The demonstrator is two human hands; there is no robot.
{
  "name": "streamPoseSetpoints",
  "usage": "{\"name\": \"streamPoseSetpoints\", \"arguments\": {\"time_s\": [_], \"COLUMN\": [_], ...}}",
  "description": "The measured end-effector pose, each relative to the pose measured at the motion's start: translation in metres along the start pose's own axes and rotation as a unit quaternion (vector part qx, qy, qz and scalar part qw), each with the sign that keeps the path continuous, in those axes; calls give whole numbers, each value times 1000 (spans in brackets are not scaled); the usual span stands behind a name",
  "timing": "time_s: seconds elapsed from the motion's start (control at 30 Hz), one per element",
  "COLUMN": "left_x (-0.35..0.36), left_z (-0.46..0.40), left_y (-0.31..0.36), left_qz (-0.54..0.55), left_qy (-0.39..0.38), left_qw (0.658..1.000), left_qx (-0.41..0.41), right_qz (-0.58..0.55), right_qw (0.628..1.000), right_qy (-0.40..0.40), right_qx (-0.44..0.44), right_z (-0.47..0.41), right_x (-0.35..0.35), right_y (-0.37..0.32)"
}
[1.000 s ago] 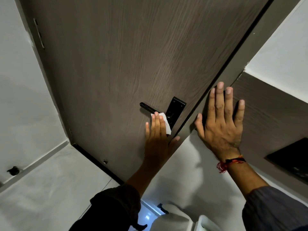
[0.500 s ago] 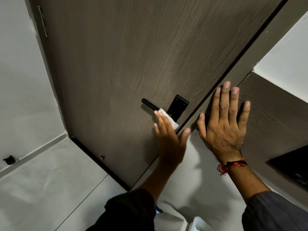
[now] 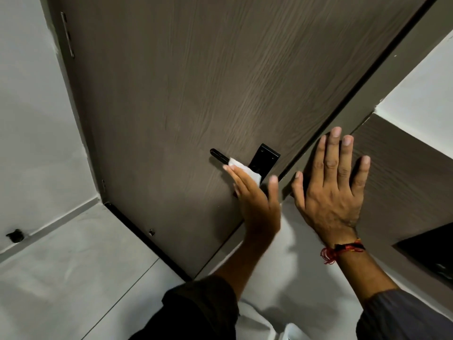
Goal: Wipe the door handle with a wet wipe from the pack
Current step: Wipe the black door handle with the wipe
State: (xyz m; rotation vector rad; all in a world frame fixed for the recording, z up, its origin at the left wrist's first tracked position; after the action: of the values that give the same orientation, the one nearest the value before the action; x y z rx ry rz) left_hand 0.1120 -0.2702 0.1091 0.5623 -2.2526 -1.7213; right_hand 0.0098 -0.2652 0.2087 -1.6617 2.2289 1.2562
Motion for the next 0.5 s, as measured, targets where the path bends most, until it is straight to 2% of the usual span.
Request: {"name": "streamPoseSetpoints", "arguments": {"time_s": [0.07,0.17,0.27,0.37,0.4,0.5], "left_x": [2,-16,-37,-32,-26,-10], "left_z": [13,-25,-67,-56,-41,3], "left_y": [-8,-16,-8,-11,-13,-23], "left_qz": [0,-60,-27,-42,-57,-88], "left_qy": [-56,3,37,36,25,-78], "left_qw": [998,998,994,996,997,993], "left_qx": [15,-19,-95,-68,-48,-16], "right_qz": [-3,8,12,17,19,14], "right_qw": [1000,1000,1000,1000,1000,1000], "right_qy": [0,0,3,2,0,-4], "right_qx": [-2,0,2,2,1,-1], "right_z": [1,1,0,0,1,0], "right_x": [0,0,-1,-2,-2,-2], "right_y": [0,-1,-1,-2,-1,-1]}}
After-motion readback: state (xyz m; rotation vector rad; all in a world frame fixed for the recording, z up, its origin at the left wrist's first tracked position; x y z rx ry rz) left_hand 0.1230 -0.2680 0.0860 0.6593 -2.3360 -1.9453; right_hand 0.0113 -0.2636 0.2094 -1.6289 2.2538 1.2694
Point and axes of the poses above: each hand's wrist, its own z-axis away from the middle knuckle, its own x-axis out of the palm, y = z × x, the point moved 2 cm from there along -z, towards the middle knuckle, and after that the axes turned 15 degrees about -y, right-handed, at the moved point
